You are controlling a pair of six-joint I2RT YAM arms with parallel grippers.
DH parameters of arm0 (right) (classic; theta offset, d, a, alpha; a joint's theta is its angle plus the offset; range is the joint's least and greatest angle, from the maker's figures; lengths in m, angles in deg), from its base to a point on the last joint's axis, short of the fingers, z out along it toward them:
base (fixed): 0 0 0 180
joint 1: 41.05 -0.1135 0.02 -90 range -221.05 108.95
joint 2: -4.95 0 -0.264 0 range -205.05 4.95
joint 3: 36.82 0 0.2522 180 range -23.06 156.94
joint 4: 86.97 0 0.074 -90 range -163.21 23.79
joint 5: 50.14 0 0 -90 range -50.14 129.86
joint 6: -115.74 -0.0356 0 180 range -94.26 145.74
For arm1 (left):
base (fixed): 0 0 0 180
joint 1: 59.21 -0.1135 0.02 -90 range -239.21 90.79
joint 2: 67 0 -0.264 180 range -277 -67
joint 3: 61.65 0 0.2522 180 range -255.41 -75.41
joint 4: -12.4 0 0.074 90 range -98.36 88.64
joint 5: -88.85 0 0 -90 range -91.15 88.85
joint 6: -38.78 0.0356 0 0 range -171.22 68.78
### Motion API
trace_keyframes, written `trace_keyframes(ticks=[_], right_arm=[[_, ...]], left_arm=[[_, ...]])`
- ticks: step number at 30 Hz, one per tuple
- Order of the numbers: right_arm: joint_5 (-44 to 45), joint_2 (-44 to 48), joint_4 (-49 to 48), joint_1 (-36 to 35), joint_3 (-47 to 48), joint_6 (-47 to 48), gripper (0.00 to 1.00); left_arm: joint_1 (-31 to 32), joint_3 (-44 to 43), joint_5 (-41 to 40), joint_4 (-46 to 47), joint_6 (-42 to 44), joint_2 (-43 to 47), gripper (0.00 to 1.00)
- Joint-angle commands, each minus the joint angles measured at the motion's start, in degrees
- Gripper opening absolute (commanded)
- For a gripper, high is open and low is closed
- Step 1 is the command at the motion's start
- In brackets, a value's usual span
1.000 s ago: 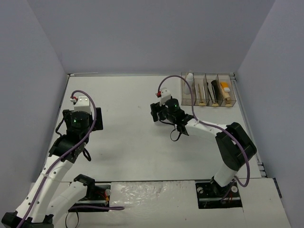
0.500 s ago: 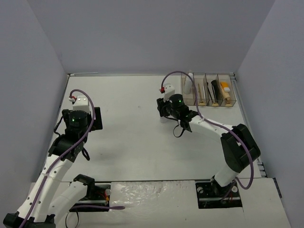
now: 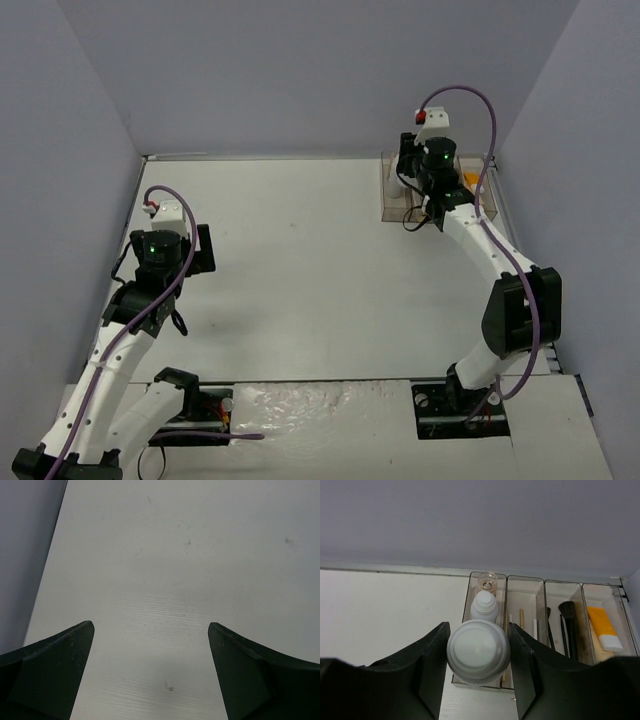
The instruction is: Organize the makeup
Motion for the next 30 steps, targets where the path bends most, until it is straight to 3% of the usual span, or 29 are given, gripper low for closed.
trace_keyframes(ticks=[1, 30], right_arm=[[-0.6, -4.74, -4.29, 2.18, 5.29, -3.11, 0.0], [-3.45, -16.22, -8.28, 3.27, 4.17, -4.77, 0.02]], left_arm=[[-1.07, -1.84, 1.69, 2.48, -1.01, -0.38, 0.97], [-3.76, -1.65, 4.78, 3.06, -1.76, -1.39, 0.97]])
